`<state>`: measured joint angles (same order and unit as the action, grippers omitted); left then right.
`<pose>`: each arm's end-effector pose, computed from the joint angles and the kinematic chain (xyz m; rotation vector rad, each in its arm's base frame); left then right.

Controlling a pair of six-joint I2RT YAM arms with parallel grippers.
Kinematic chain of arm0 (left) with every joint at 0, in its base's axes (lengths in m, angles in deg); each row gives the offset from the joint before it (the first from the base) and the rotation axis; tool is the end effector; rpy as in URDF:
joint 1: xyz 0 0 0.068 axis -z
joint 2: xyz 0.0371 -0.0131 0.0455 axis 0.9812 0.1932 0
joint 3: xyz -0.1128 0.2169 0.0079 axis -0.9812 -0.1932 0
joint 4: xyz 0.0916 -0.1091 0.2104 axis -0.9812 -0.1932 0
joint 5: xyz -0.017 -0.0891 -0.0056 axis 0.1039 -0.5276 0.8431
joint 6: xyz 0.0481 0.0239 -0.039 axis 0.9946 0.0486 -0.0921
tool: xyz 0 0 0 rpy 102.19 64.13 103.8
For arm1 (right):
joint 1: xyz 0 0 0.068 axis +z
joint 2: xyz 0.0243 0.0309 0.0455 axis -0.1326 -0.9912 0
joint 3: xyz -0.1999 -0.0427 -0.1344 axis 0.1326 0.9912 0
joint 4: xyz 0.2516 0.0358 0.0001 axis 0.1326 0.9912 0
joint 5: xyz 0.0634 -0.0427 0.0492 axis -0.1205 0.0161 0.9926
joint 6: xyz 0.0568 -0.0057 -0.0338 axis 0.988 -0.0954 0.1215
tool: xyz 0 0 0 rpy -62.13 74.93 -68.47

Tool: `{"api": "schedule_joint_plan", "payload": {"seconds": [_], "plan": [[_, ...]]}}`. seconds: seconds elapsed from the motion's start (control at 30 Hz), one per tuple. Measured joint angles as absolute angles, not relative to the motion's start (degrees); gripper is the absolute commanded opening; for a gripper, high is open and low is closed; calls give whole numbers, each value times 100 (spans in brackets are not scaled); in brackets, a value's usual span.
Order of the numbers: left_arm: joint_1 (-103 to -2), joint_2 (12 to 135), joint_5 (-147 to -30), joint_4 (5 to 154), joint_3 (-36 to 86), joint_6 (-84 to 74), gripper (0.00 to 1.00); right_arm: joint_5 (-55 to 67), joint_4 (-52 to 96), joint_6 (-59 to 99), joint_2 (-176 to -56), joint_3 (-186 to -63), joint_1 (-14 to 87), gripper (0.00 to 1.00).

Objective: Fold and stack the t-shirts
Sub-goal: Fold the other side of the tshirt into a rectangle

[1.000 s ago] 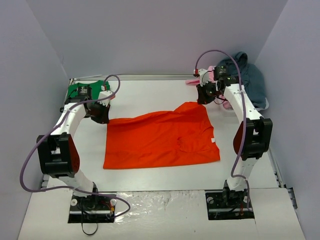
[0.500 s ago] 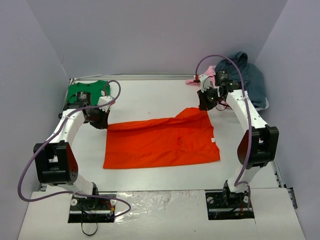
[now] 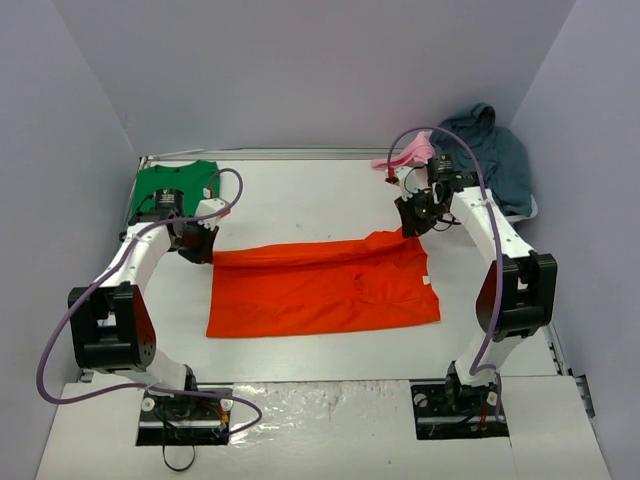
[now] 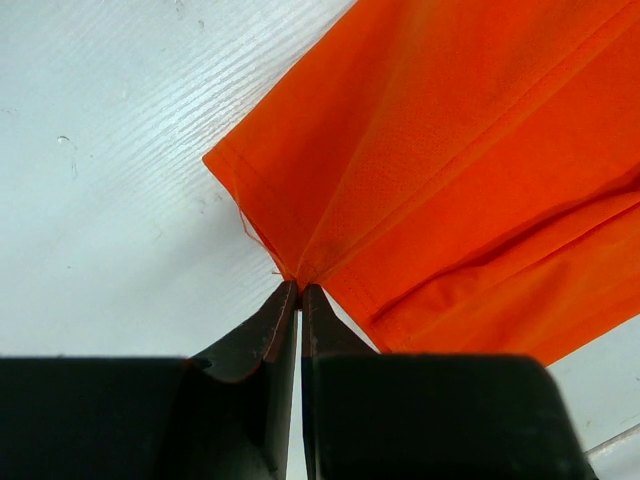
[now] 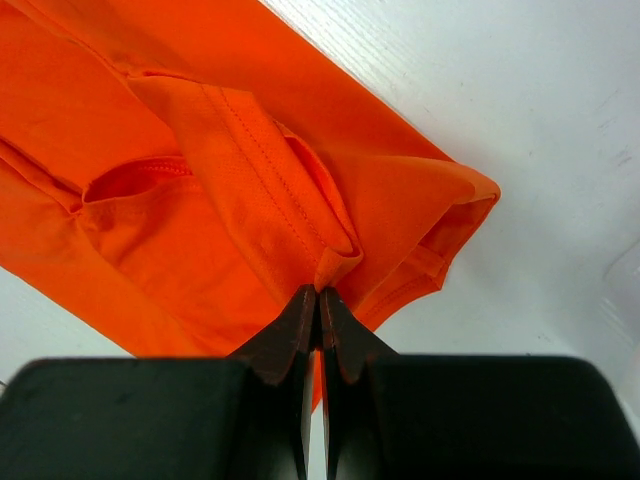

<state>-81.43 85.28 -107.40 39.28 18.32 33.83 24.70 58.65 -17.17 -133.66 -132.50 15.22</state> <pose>0.3118 -0.0101 0.2108 0.6857 2.4026 -0.4151 0.3669 0.0728 0.2444 -0.9578 2.1997 0.4000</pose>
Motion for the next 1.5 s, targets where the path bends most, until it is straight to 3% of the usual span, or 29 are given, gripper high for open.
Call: {"api": "schedule_joint_plan", "payload": {"seconds": [1.1,1.13,1.2,1.23,1.37,1.5], "plan": [[-8128,8419,-10708,3983,1378,3626,2,2168,6272,-1964,-12916,-12504,1744,0],[-8119,8419,-10708,3981,1347,3641,3,2162,6289,-1975,-12934,-12469,1762,0],[-8101,8423,-10710,3950,1305,3687,15,2127,6324,-1990,-13008,-12399,1810,0],[-8086,8432,-10710,3930,1301,3718,18,2116,6337,-1997,-13069,-12360,1838,18],[-8042,8463,-10712,3895,1268,3834,34,2026,6368,-2008,-13369,-12255,1900,43],[-8036,8463,-10703,3786,1222,3899,44,1895,6440,-2021,-13563,-12231,1965,52]]}}
